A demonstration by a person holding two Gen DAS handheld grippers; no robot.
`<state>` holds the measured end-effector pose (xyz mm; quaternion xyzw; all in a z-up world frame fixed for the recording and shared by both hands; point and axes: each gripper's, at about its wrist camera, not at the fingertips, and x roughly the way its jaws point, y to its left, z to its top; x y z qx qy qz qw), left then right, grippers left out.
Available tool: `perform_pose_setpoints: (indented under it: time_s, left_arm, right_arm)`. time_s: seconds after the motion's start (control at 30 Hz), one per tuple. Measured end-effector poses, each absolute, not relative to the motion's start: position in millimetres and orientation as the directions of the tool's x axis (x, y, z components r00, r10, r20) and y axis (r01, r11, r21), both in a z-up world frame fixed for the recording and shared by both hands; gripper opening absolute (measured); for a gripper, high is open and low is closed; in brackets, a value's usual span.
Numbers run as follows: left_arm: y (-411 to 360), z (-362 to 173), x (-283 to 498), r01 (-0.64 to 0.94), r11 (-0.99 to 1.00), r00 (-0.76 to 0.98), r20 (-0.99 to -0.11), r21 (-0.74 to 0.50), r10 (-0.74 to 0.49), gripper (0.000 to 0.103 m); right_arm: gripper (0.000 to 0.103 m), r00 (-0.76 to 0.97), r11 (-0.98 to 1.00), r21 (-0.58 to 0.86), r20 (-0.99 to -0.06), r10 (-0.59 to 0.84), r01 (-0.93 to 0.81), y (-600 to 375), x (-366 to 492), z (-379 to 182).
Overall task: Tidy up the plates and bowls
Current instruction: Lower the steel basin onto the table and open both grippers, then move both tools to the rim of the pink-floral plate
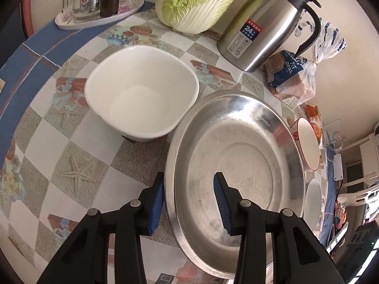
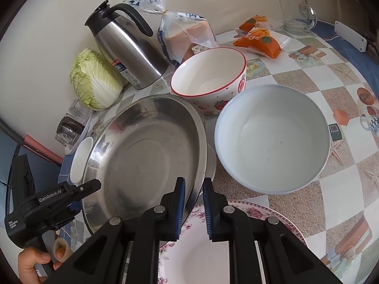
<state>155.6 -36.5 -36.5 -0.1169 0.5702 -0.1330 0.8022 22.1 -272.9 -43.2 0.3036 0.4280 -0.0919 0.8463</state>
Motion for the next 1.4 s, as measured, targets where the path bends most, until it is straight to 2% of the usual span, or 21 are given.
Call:
perform_pose_setpoints:
  time_s: [0.1, 0.17, 0.2, 0.23, 0.27, 0.33, 0.43, 0.5, 0.57, 0.63, 0.9, 1.03, 1.4]
  left_arm:
    - [-34.4, -28.7, 153.0, 0.089, 0.942, 0.328, -0.883, -0.324, -0.335, 0.045]
    - [-34.0, -23.2, 150.6, 0.096, 0.944, 0.338, -0.882, -0.316, -0.329, 0.056]
    - [-34.0, -20.9, 149.8, 0.098, 0.944, 0.343, -0.880, -0.316, -0.330, 0.057]
    - [-34.2, -18.2, 148.5, 0.102, 0.943, 0.348, -0.877, -0.316, -0.331, 0.059]
    - [-34.4, -15.7, 147.2, 0.106, 0.943, 0.352, -0.875, -0.316, -0.333, 0.059]
    - [-35.4, -11.8, 144.4, 0.113, 0.944, 0.359, -0.874, -0.309, -0.328, 0.063]
    - [-36.3, -7.3, 140.7, 0.120, 0.949, 0.370, -0.874, -0.290, -0.314, 0.065]
    - [-37.4, -5.8, 138.5, 0.124, 0.953, 0.375, -0.877, -0.275, -0.302, 0.068]
    - [-38.1, -4.7, 135.6, 0.126, 0.957, 0.381, -0.878, -0.261, -0.289, 0.075]
    - [-39.6, -2.3, 131.9, 0.133, 0.958, 0.390, -0.876, -0.252, -0.285, 0.076]
    - [-45.6, 14.6, 111.3, 0.162, 0.960, 0.457, -0.845, -0.227, -0.277, 0.076]
    - [-44.8, 20.9, 98.9, 0.172, 0.961, 0.489, -0.828, -0.218, -0.275, 0.076]
    - [-46.6, 26.9, 69.4, 0.204, 0.956, 0.517, -0.806, -0.210, -0.287, 0.076]
  right_arm:
    - [0.019, 0.620, 0.798, 0.429, -0.780, 0.090, 0.423, -273.1, 18.3, -38.3]
    - [0.020, 0.624, 0.797, 0.431, -0.777, 0.089, 0.423, -273.4, 15.8, -34.6]
    - [0.021, 0.625, 0.797, 0.433, -0.775, 0.090, 0.422, -273.3, 14.5, -32.9]
    - [0.031, 0.627, 0.798, 0.432, -0.774, 0.089, 0.420, -272.9, 13.2, -31.1]
    - [0.045, 0.627, 0.802, 0.427, -0.774, 0.085, 0.419, -272.2, 12.0, -29.5]
    - [0.061, 0.630, 0.808, 0.411, -0.774, 0.064, 0.422, -270.6, 9.3, -26.1]
    - [0.068, 0.639, 0.813, 0.402, -0.768, 0.048, 0.422, -270.6, 6.0, -21.9]
    - [0.078, 0.643, 0.815, 0.394, -0.765, 0.034, 0.425, -271.2, 3.7, -20.0]
    - [0.093, 0.653, 0.819, 0.385, -0.757, 0.016, 0.426, -271.3, 0.2, -17.6]
    - [0.103, 0.661, 0.822, 0.378, -0.750, 0.003, 0.425, -271.1, -2.1, -15.3]
    - [0.103, 0.665, 0.857, 0.294, -0.744, -0.073, 0.423, -261.0, -8.1, 1.1]
    - [0.103, 0.661, 0.867, 0.208, -0.731, -0.170, 0.454, -253.1, -14.6, 15.0]
    - [0.103, 0.674, 0.849, 0.138, -0.678, -0.295, 0.510, -237.5, -48.9, 32.1]
